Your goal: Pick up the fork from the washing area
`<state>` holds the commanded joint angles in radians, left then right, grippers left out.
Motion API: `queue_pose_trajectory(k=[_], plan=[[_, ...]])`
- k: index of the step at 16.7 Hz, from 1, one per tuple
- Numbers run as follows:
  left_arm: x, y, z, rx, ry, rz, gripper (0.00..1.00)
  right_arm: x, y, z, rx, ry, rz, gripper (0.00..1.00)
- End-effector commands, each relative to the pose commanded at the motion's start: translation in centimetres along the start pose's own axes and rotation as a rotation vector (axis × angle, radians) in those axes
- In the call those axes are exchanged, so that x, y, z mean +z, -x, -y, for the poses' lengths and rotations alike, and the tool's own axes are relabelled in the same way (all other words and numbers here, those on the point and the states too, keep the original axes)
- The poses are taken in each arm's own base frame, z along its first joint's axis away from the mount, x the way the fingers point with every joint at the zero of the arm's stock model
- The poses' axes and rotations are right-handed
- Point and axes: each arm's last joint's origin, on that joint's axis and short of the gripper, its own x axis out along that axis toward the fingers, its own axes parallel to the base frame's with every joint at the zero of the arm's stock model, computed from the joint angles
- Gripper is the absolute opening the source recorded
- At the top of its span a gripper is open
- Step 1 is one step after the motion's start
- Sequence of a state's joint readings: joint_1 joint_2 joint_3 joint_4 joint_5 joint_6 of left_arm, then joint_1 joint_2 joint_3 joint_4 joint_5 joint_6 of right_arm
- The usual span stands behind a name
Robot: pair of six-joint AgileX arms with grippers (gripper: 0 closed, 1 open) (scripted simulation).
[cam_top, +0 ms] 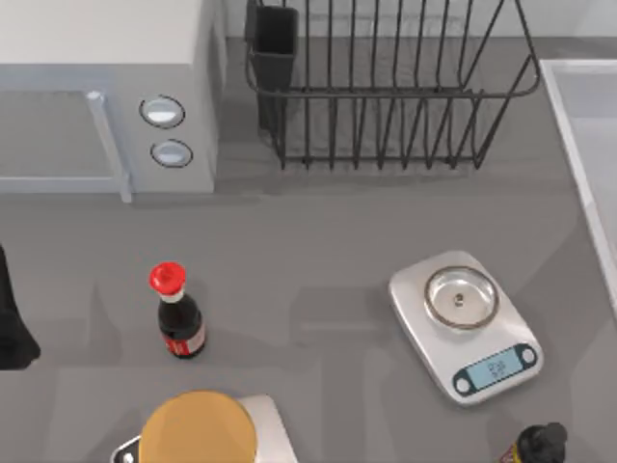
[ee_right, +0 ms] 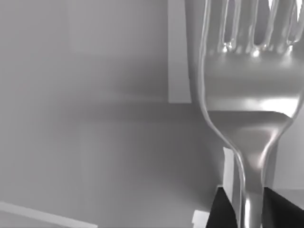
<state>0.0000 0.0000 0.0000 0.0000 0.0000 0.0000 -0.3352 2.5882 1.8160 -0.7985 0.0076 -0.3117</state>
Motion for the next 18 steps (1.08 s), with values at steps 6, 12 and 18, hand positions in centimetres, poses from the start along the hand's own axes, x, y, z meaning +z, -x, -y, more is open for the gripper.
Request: queue_pose_trajectory(k=[6, 12, 18], plan=[[0.0, 0.0, 0.0, 0.000, 0.000, 0.000, 1.00, 1.0, 4.6, 0.2, -0.002, -0.009, 0.051, 0.00], [0.0, 0.0, 0.0, 0.000, 0.000, 0.000, 1.00, 0.9, 14.0, 0.1, 0.006, -0.009, 0.026, 0.00], [0.0, 0.0, 0.0, 0.000, 0.000, 0.000, 1.00, 0.5, 17.3, 0.0, 0.000, -0.009, 0.045, 0.00]])
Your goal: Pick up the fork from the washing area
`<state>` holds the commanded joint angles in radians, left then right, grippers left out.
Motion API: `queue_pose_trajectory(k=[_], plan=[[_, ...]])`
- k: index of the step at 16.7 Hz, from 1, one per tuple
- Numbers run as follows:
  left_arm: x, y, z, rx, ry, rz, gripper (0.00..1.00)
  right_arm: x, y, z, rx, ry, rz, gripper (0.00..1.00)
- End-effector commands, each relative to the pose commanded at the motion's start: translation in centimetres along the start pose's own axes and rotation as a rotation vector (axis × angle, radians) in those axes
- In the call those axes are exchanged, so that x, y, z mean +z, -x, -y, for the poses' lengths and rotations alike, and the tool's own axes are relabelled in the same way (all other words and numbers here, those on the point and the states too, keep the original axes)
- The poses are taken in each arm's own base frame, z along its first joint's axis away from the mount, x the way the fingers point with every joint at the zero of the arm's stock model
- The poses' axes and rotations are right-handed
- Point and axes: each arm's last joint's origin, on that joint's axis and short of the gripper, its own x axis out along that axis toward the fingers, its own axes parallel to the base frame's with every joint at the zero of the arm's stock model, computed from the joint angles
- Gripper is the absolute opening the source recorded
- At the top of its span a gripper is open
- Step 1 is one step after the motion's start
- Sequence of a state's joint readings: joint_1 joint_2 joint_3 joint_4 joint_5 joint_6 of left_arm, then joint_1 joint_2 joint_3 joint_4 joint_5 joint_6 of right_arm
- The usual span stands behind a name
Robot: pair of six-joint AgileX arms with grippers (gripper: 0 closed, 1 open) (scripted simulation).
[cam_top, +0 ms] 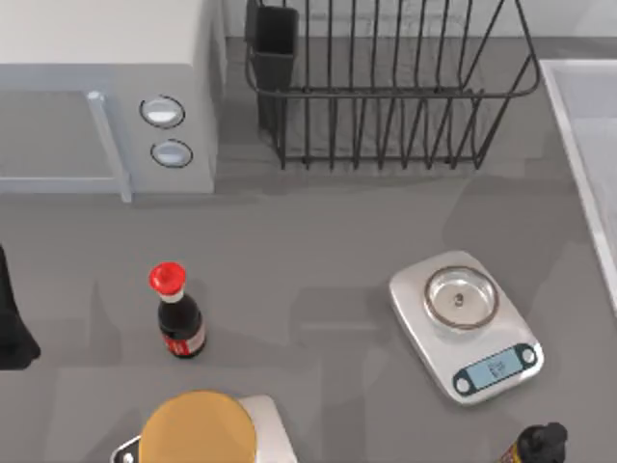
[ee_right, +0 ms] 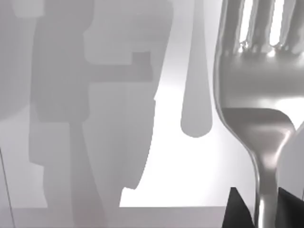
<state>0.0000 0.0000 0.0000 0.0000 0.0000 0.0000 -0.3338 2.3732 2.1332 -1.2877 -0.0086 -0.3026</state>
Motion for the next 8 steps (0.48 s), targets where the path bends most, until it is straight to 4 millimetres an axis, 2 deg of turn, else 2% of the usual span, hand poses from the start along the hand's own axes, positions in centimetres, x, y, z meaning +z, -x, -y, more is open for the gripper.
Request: queue_pose_trajectory(k=[2, 4, 6, 8], plan=[[0.0, 0.0, 0.0, 0.000, 0.000, 0.000, 1.00, 0.0, -0.1, -0.2, 0.001, 0.000, -0.002, 0.00], [0.0, 0.0, 0.0, 0.000, 0.000, 0.000, 1.00, 0.2, 0.4, -1.9, 0.003, 0.000, -0.008, 0.00], [0.0, 0.0, 0.0, 0.000, 0.000, 0.000, 1.00, 0.2, 1.5, -5.5, 0.006, 0.000, -0.015, 0.00], [0.0, 0.0, 0.0, 0.000, 0.000, 0.000, 1.00, -0.4, 3.1, -10.6, 0.007, 0.003, -0.023, 0.00]])
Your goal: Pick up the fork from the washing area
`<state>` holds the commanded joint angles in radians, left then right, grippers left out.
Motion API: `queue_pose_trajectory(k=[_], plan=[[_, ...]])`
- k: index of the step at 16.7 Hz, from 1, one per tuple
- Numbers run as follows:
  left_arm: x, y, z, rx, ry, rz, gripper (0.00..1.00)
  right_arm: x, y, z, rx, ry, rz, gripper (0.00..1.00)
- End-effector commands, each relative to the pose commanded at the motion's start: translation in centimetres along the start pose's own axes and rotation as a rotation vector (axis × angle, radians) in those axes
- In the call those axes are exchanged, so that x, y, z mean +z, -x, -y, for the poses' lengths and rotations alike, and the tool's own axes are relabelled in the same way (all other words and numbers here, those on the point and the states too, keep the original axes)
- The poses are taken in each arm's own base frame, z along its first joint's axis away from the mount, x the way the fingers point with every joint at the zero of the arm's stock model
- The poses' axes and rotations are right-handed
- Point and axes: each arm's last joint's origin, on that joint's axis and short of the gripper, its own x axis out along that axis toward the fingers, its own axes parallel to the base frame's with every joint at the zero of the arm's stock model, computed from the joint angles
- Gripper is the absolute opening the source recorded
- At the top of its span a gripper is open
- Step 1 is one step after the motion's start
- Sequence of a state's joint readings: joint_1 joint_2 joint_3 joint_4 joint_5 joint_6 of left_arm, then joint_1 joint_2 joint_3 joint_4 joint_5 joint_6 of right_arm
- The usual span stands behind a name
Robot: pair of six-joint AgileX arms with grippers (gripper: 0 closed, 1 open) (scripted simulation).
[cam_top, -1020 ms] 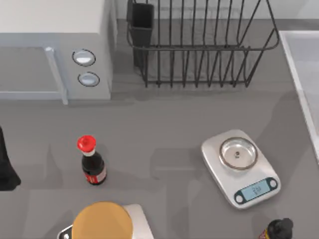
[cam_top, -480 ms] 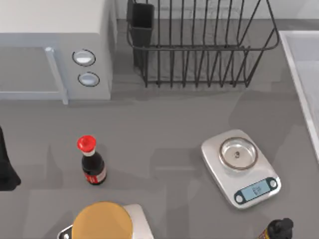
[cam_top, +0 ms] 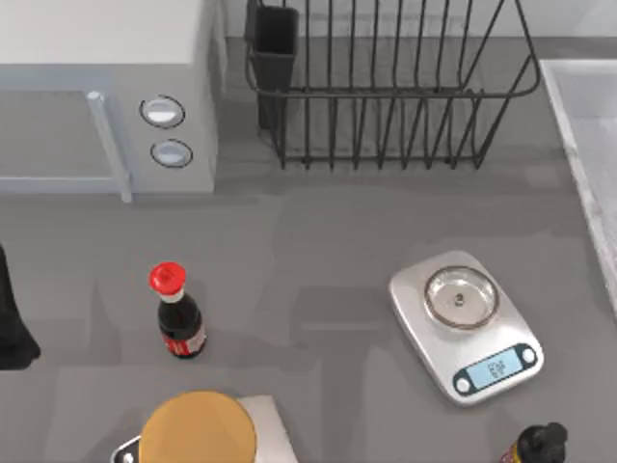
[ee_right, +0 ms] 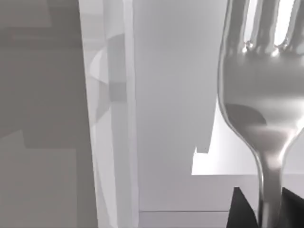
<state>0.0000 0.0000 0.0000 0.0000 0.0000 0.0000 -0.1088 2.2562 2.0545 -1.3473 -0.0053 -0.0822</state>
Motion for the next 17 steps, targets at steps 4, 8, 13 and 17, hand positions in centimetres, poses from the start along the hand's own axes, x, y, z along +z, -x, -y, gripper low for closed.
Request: queue_pose_trajectory(k=[4, 8, 13, 17], plan=[[0.0, 0.0, 0.0, 0.000, 0.000, 0.000, 1.00, -3.6, 3.2, -11.2, -0.002, 0.007, -0.017, 0.00], [0.0, 0.0, 0.0, 0.000, 0.000, 0.000, 1.00, -7.5, 5.3, -16.6, -0.007, 0.006, -0.023, 0.00], [0.0, 0.0, 0.0, 0.000, 0.000, 0.000, 1.00, -7.9, 5.5, -16.9, -0.003, 0.002, -0.021, 0.00], [0.0, 0.0, 0.0, 0.000, 0.000, 0.000, 1.00, -6.6, 3.1, -15.0, 0.039, -0.078, -0.058, 0.00]])
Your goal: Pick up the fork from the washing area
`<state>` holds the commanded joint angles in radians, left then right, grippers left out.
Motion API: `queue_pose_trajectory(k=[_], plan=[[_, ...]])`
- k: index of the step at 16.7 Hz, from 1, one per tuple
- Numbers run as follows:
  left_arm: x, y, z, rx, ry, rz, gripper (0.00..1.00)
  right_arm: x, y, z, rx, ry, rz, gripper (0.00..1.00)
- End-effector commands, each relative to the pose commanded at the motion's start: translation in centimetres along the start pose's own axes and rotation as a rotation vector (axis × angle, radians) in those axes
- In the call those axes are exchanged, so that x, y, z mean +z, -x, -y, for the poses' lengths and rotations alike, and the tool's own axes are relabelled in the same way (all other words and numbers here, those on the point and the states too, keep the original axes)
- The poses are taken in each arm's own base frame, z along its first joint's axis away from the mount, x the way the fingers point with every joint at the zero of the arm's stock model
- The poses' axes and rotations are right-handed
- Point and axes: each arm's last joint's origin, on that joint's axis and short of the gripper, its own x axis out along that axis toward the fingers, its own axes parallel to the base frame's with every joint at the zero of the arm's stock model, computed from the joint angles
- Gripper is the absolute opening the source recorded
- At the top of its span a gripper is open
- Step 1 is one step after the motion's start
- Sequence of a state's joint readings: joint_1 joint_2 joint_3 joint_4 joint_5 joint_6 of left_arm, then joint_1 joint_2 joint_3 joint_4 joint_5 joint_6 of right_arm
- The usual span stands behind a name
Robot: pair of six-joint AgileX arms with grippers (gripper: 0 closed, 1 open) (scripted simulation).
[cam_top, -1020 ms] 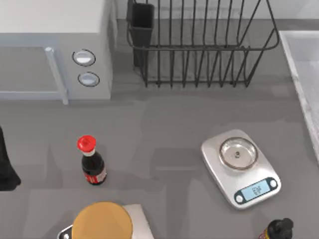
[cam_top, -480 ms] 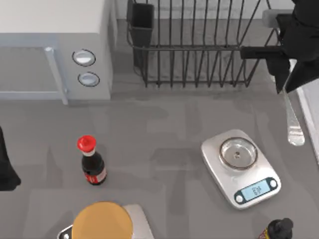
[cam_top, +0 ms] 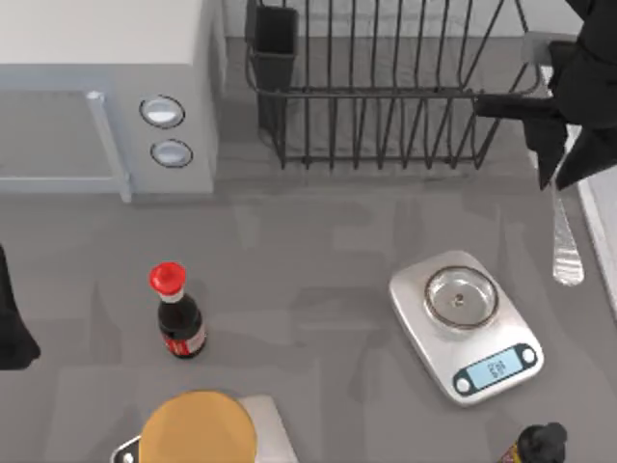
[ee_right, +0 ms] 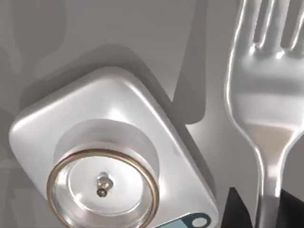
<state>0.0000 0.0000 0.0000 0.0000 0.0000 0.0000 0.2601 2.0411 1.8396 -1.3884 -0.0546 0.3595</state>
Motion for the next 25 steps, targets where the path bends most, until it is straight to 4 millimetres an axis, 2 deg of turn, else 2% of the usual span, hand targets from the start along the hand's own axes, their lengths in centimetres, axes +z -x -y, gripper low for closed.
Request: queue_pose_trajectory(k=[3, 6, 10, 14, 25], plan=[[0.0, 0.0, 0.0, 0.000, 0.000, 0.000, 1.00, 1.3, -3.9, 1.8, 0.044, -0.069, -0.040, 0.00], [0.0, 0.0, 0.0, 0.000, 0.000, 0.000, 1.00, 0.7, -7.0, 1.2, 0.039, -0.038, -0.027, 0.00], [0.0, 0.0, 0.0, 0.000, 0.000, 0.000, 1.00, -1.1, -8.6, -1.3, -0.042, 0.074, 0.032, 0.00], [0.0, 0.0, 0.0, 0.000, 0.000, 0.000, 1.00, -1.2, -8.8, -1.4, -0.047, 0.083, 0.036, 0.00], [0.0, 0.0, 0.0, 0.000, 0.000, 0.000, 1.00, -1.2, -8.8, -1.4, -0.047, 0.083, 0.036, 0.83]])
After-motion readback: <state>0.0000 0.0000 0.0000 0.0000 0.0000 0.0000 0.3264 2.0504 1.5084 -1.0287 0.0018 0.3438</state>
